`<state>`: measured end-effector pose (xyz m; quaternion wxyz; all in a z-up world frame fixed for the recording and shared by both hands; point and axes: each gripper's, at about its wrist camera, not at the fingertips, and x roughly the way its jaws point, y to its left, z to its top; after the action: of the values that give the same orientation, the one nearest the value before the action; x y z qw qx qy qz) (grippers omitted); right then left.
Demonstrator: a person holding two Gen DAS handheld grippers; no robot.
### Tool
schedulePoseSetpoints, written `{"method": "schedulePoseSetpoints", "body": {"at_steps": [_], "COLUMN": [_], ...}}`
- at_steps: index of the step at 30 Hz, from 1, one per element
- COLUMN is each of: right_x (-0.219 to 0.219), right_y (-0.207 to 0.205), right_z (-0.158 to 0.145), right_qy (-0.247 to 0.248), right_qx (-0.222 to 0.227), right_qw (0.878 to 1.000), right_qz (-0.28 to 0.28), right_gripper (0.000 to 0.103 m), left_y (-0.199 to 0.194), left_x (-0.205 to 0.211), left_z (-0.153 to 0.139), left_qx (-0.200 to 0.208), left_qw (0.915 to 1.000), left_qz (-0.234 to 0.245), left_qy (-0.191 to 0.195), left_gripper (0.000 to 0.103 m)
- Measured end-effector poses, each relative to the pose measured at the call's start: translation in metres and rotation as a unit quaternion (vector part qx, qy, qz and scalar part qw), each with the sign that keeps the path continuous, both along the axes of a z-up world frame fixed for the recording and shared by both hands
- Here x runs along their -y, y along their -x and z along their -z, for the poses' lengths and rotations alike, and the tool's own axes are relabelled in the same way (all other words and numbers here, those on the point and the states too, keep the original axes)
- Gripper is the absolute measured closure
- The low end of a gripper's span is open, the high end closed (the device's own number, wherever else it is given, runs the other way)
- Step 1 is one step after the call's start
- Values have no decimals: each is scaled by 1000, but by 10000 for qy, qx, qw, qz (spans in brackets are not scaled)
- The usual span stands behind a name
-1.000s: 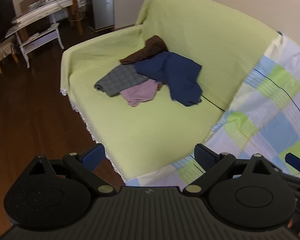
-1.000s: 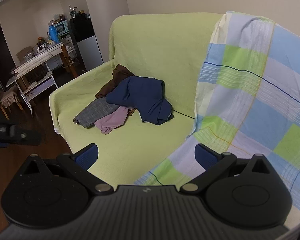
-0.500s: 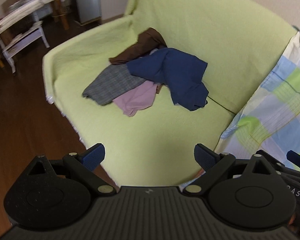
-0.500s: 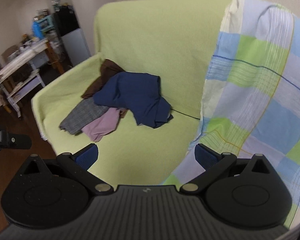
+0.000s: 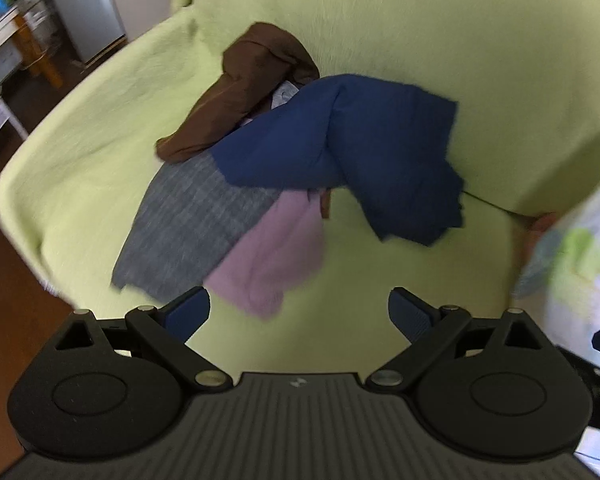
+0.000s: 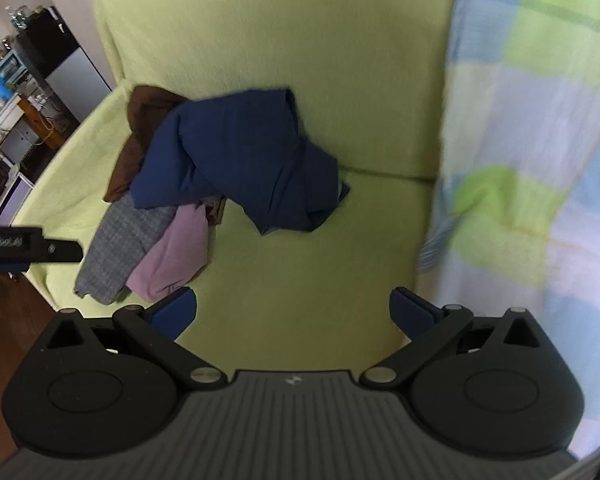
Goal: Fold clothes
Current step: 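Close the left gripper on the navy top while the right gripper grasps it too, then regrip the navy top edges with both grippers and lift it off the pile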
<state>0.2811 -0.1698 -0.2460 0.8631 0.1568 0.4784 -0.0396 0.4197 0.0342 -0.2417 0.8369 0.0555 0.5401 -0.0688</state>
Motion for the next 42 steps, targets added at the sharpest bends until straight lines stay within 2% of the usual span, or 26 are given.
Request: {"method": "schedulePoseSetpoints", "body": {"at_steps": [2,5,7,11,12,14,17,21,25,26,27,28,29,31,33,36,38,40,41,42], "right_x": [-9,-3,-6,-5,-3,4,10,16,21,21,18,16,14,9,0,-12,-19,-34,-40,-45], "right_y": [-29,-63,-94,-148,-155,-177,-210,-245,-274,-278,-287,-294,-294,-291,-272,-223,-190,-136,-118,-103], "right_z": [29,45,62,85,86,87,86,82,83,83,86,88,89,88,86,75,69,72,77,84], "right_qy": [35,83,290,549,562,565,583,639,383,343,226,122,62,-140,-165,-247,-258,-256,-246,-246], "right_qx": [6,177,344,630,689,854,1083,1321,1435,1446,1452,1408,1381,1479,1654,1854,1779,1311,1056,778], "right_qw": [10000,9996,9986,9957,9952,9936,9912,9887,9887,9886,9887,9894,9898,9879,9843,9783,9777,9803,9816,9822], "right_qz": [-51,-180,-292,-405,-415,-483,-487,-298,-200,-218,-283,-340,-354,-444,-589,-891,-1084,-1454,-1570,-1690], "right_gripper": [2,2,3,13,13,27,31,30,30,44,59,88,94,96,97,97,97,97,97,97], "left_y": [-32,-62,-82,-113,-119,-129,-145,-160,-174,-175,-178,-181,-181,-173,-159,-109,-86,-46,-27,-19], "left_x": [-2,-4,-5,-9,-10,-12,-13,-10,-4,-2,-3,-5,-6,-14,-20,-35,-41,-52,-58,-61], "left_z": [33,63,81,109,112,116,120,123,132,133,137,142,143,141,137,132,131,133,137,139], "left_qx": [60,155,221,424,453,500,608,663,633,618,559,490,453,467,537,486,457,108,-192,-312], "left_qw": [9998,9994,9990,9982,9981,9978,9965,9945,9927,9926,9928,9926,9921,9902,9877,9820,9789,9728,9686,9665], "left_qz": [189,309,375,413,417,428,560,792,1009,1030,1044,1077,1108,1112,1270,1731,1948,2313,2475,2535], "left_qy": [0,-10,-32,-28,-4,35,94,150,180,179,182,282,384,708,744,586,416,72,-152,-260], "left_gripper": [6,6,6,6,6,6,6,6,6,7,15,25,40,52,65,67,66,60,58,57]}}
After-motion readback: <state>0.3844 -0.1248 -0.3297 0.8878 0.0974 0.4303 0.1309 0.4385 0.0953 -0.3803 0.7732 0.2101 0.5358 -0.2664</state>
